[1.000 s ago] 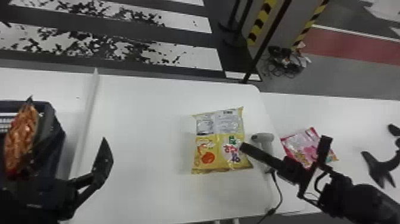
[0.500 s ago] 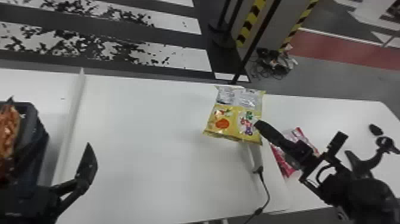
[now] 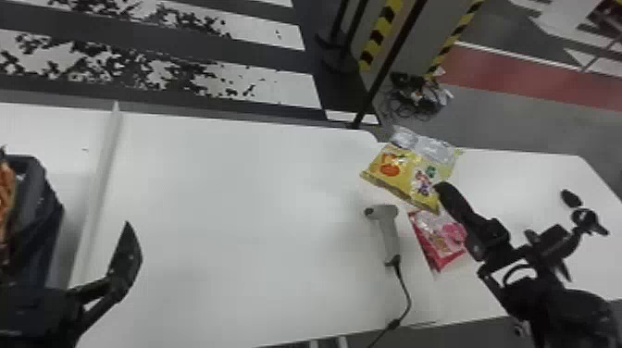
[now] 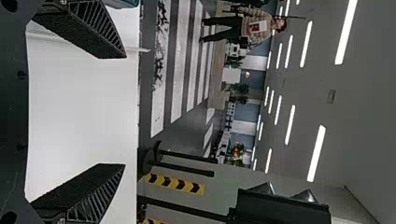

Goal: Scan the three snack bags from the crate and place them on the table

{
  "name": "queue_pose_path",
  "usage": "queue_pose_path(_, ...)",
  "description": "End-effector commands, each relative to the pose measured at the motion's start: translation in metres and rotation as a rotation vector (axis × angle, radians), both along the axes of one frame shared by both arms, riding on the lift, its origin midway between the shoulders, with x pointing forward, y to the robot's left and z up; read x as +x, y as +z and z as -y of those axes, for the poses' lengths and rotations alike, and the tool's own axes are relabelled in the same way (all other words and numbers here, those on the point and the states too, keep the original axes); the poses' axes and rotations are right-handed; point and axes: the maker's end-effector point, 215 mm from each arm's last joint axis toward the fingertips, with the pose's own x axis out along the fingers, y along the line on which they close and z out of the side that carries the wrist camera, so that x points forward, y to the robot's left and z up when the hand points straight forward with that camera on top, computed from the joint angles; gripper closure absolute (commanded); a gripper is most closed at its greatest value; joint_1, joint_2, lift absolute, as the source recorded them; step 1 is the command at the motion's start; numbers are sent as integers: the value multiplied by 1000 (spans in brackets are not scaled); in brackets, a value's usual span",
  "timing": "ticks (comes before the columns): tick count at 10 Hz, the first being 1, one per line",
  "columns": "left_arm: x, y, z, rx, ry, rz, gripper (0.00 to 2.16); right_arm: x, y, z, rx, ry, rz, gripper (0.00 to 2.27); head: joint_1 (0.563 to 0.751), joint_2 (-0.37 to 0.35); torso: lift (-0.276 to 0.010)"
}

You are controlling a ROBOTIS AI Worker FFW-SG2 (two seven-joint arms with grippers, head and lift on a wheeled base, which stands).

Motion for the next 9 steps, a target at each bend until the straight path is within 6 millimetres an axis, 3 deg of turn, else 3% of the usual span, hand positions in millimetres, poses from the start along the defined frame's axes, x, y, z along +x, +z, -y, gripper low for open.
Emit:
queue_pose_path(1,-1,0,-1,3,0,1,33,-5,-8,48,29,-126,18,2243,695,-350,-62)
queue_pose_path(5,-5,-2,-2,5,-2,-5,33,-23,-40,129,-7,-347,-51,2243,695,-350,-62)
queue_pose_path(7,-6,-2,-2,5,-3,-3,33,-29,-57,155,-61,-422,-114,2243,695,-350,-62)
queue_pose_path(9,-6,-2,-1,4,-5,-4,33,-25,-72,167,-148,-453,-206,2243,695,-350,-62)
